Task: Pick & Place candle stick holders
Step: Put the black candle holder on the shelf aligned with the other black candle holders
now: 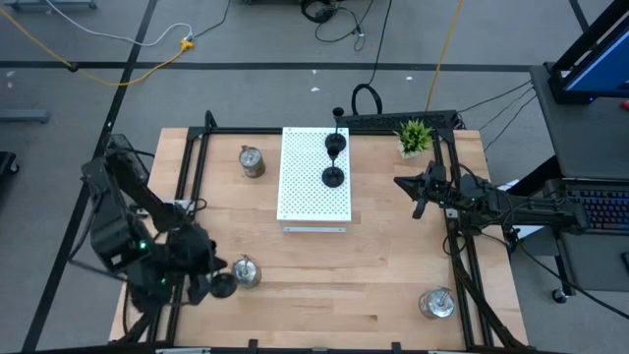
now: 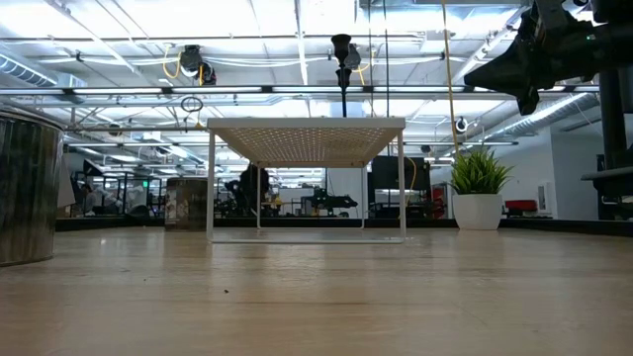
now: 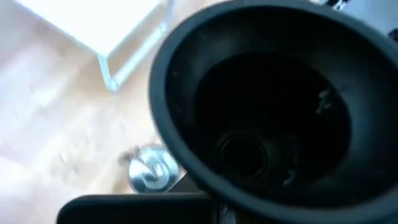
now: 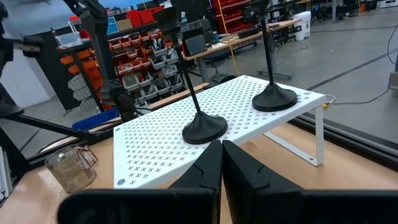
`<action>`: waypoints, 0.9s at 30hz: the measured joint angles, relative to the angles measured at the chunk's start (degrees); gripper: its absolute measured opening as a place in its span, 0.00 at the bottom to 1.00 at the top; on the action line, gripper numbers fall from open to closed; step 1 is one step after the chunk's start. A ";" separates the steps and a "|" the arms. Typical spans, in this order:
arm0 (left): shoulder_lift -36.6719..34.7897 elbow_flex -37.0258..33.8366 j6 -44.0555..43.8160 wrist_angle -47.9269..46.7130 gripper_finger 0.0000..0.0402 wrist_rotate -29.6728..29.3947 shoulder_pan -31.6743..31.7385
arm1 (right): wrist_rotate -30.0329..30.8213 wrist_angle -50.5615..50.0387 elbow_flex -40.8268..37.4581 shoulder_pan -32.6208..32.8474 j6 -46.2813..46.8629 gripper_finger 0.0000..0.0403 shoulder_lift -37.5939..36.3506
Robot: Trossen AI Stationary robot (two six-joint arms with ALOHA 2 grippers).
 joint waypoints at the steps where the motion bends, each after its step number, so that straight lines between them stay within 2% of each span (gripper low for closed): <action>1: 0.02 0.52 2.13 0.26 0.02 -0.25 1.27 | 0.00 0.00 0.00 0.02 0.58 0.01 0.00; 7: 0.02 1.36 18.16 8.34 0.02 -0.28 9.12 | 0.04 0.02 0.00 0.02 4.40 0.01 0.04; 11: 0.13 1.36 28.84 14.77 0.02 1.97 14.91 | 0.07 0.20 0.00 0.00 6.54 0.01 0.49; 17: 0.75 1.39 42.21 21.88 0.02 7.28 23.71 | 0.09 3.12 0.00 0.02 8.60 0.01 2.79; 27: 4.77 1.36 59.38 28.32 0.02 22.53 38.91 | -0.02 17.75 0.00 0.01 5.18 0.01 11.31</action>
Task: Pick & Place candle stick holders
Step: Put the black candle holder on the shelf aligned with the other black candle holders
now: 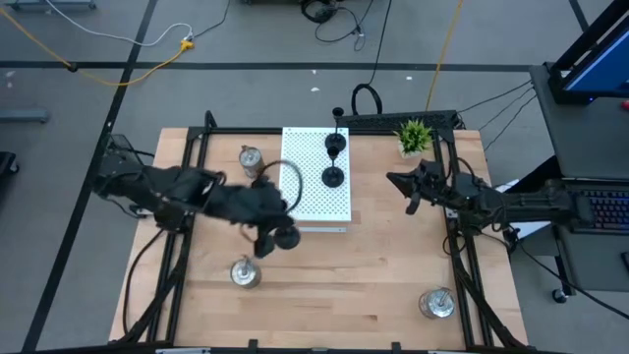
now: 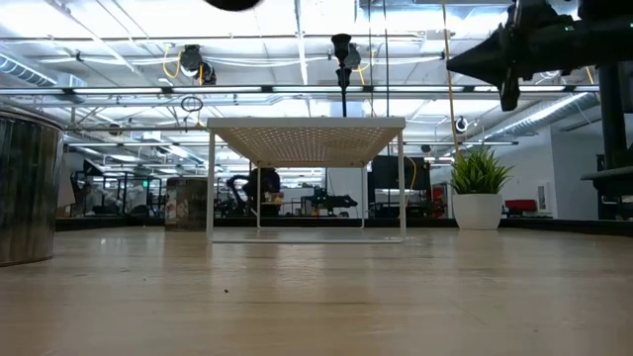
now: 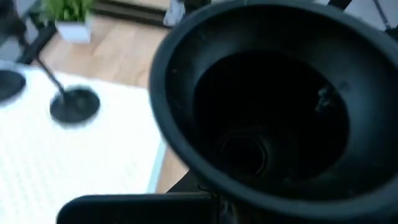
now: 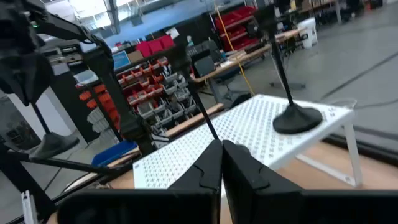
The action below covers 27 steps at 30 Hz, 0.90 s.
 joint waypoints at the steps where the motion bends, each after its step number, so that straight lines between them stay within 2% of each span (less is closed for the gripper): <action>1: 0.29 0.00 2.01 1.04 0.02 1.31 1.58 | 0.00 1.32 0.00 0.02 -0.24 0.01 0.96; 7: 2.76 0.01 10.81 5.13 0.02 12.36 10.95 | -0.06 9.61 0.00 0.02 -1.62 0.01 6.70; 14: 5.20 0.01 17.86 8.64 0.02 21.66 19.44 | -3.21 17.86 1.81 1.04 -4.16 0.01 13.40; 21: 7.10 0.01 20.47 10.87 0.02 26.21 26.31 | -4.56 15.53 11.31 3.09 -12.74 0.01 21.50; 27: 8.26 -0.07 22.31 13.63 0.02 30.20 29.64 | -4.50 2.06 20.81 3.23 -15.09 0.01 27.43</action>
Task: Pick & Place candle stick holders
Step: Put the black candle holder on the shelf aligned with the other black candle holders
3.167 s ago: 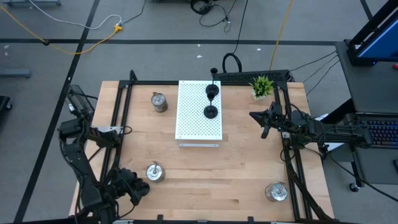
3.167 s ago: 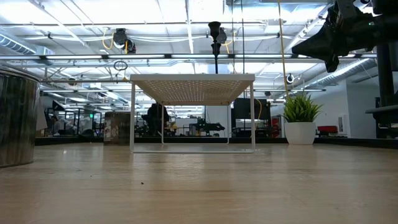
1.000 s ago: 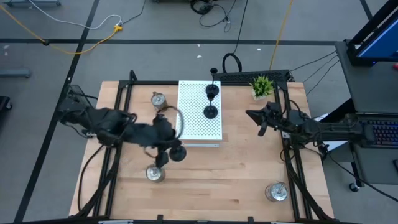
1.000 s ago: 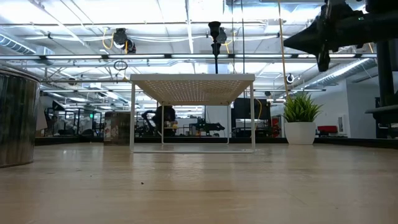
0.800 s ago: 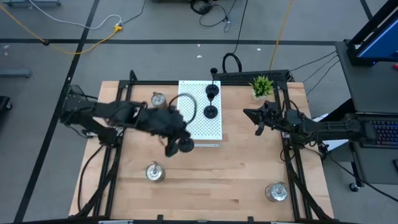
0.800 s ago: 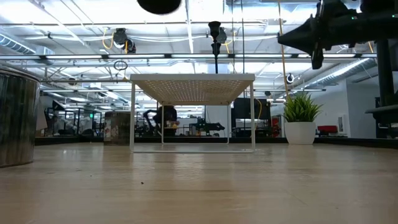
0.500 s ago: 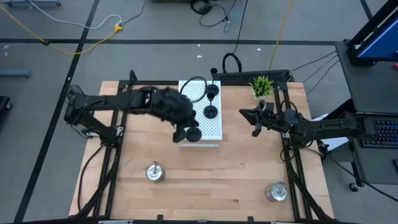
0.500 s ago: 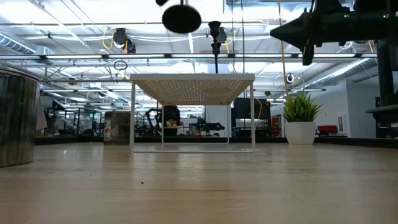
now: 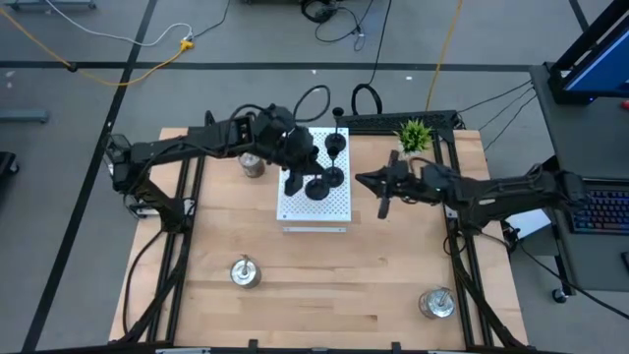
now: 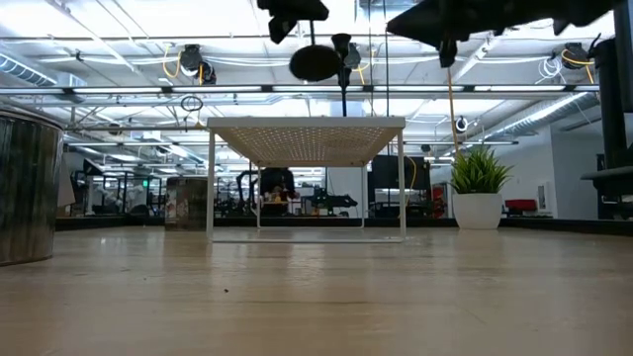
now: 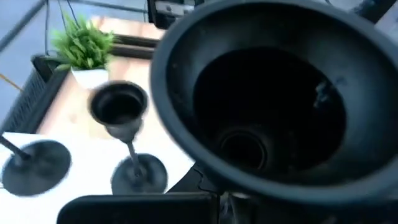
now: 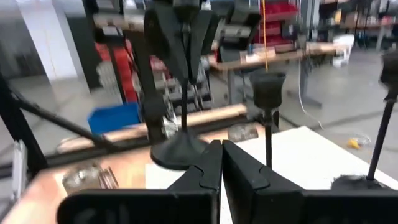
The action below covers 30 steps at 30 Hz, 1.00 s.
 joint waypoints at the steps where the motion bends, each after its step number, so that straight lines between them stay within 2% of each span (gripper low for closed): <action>1: 0.18 0.01 0.33 1.16 0.02 0.02 0.28 | 0.03 -1.63 1.18 0.00 -0.04 0.01 0.79; 4: 0.37 0.02 0.47 2.99 0.02 0.57 0.96 | -0.03 -3.34 3.70 0.11 0.16 0.01 2.75; 9: 0.39 0.02 -1.98 6.65 0.02 5.28 0.92 | -0.03 -3.39 5.85 2.10 0.02 0.05 4.55; 25: 2.93 0.07 -5.21 15.94 0.02 5.92 -6.49 | 0.88 -2.16 9.00 11.62 -1.48 0.38 8.21; 30: 5.02 -0.02 -6.86 18.77 0.02 5.92 -9.02 | 1.87 -15.00 15.81 12.71 -1.64 0.41 10.85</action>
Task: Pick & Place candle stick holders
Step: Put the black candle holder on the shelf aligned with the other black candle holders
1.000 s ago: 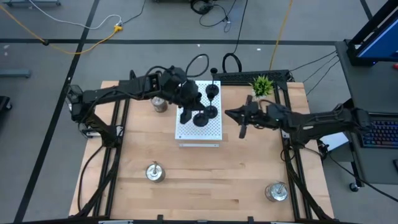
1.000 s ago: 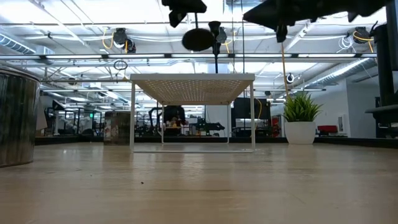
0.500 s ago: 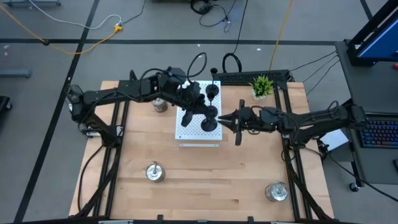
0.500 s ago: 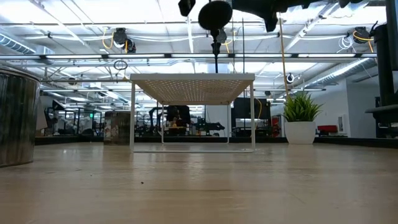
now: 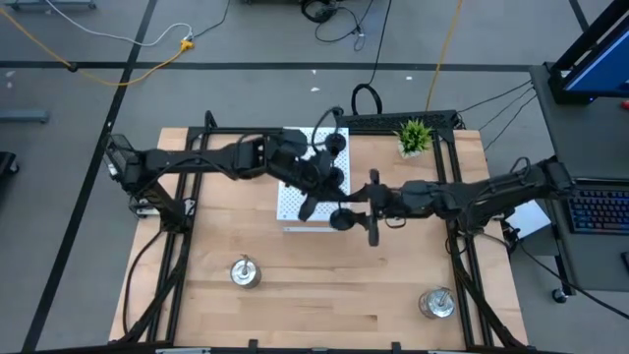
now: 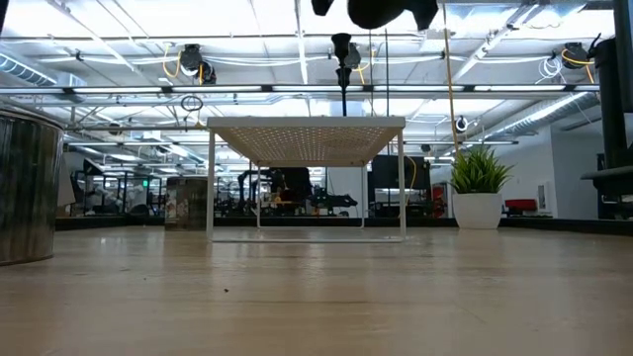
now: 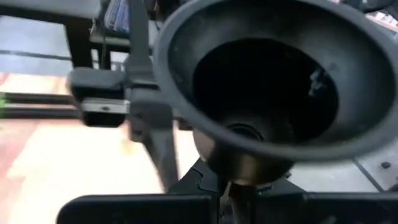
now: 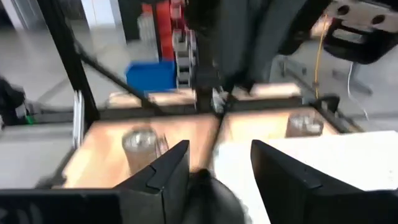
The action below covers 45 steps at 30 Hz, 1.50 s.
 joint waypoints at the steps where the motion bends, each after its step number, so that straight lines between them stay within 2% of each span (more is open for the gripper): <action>1: 0.51 0.00 0.01 0.71 0.02 -0.19 -0.45 | 0.04 -2.47 1.44 0.11 0.50 0.41 0.56; 4: 1.01 0.04 -0.14 1.27 0.02 -1.15 -1.43 | 0.20 -6.84 4.29 0.43 1.53 0.41 1.76; 10: 0.74 0.11 1.04 -1.43 0.02 -6.04 -3.63 | 2.76 -8.90 5.54 0.47 3.04 0.41 1.91; 16: 0.40 0.09 2.04 -0.96 0.02 -7.22 -4.34 | 2.50 -8.33 5.54 0.47 3.72 0.41 1.86; 25: 0.41 0.09 4.34 -0.19 0.02 -4.73 -4.32 | 1.94 -8.22 5.54 0.45 3.72 0.39 1.88; 38: 0.42 0.09 5.39 0.89 0.02 -1.54 -4.05 | -0.25 -6.70 5.52 -0.06 1.87 0.17 1.88; 45: 0.42 0.09 5.09 1.47 0.02 -0.44 -4.21 | -0.65 -3.94 5.46 -0.09 -0.02 0.17 1.93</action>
